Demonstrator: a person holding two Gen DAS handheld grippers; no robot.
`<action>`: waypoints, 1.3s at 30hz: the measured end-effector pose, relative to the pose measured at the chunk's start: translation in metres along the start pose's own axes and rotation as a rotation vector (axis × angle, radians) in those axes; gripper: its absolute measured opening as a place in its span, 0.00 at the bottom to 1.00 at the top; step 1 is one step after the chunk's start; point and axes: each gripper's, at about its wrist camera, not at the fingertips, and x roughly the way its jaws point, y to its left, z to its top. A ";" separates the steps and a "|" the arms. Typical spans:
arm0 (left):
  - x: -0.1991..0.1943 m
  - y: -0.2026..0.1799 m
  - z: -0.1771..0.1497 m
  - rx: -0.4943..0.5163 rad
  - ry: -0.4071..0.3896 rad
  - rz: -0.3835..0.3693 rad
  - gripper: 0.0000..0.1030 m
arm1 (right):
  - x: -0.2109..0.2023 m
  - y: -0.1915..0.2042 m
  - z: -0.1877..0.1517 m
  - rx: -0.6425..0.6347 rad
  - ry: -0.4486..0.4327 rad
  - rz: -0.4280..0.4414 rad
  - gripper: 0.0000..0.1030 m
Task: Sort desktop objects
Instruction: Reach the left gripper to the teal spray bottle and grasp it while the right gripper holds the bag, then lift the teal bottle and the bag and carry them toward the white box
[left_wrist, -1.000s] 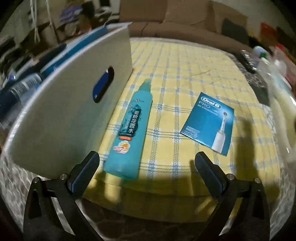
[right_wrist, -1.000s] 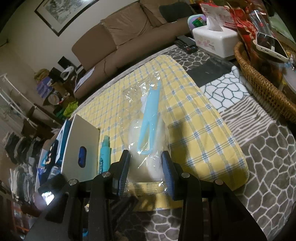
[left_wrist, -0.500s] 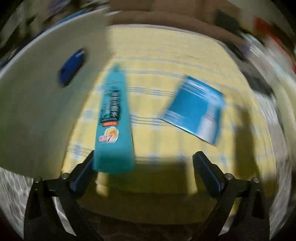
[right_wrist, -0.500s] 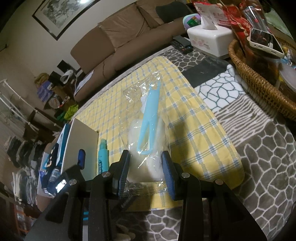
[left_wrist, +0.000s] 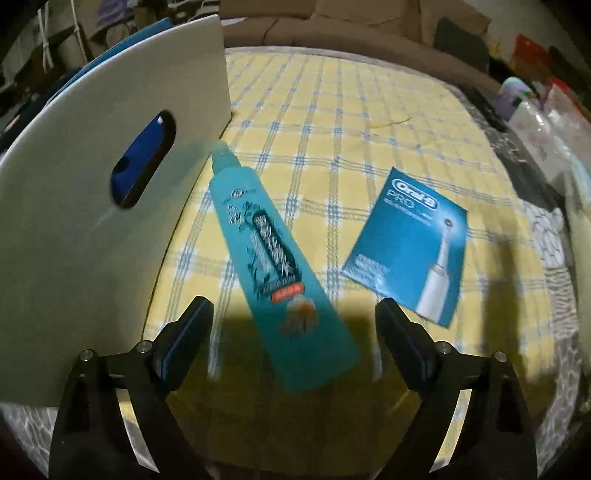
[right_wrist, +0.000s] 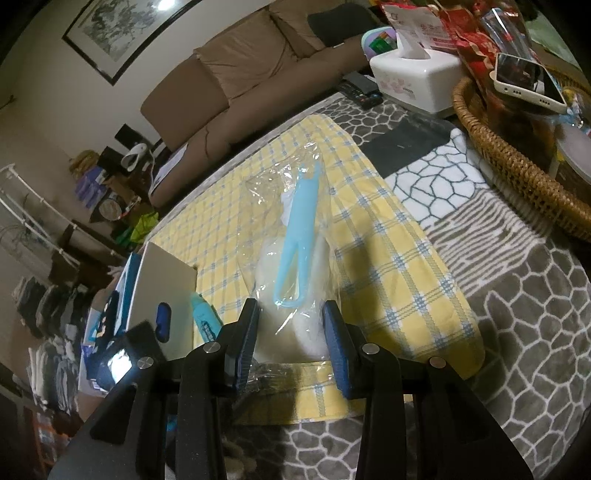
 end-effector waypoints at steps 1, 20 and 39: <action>0.002 -0.002 0.004 0.002 -0.002 0.010 0.88 | 0.001 0.001 -0.001 -0.004 0.003 0.000 0.35; 0.008 -0.001 0.011 0.067 -0.030 -0.035 0.76 | 0.012 0.006 -0.005 -0.024 0.040 -0.027 0.35; -0.035 0.028 0.010 0.120 -0.010 -0.399 0.31 | 0.016 0.023 -0.009 -0.055 0.048 -0.027 0.35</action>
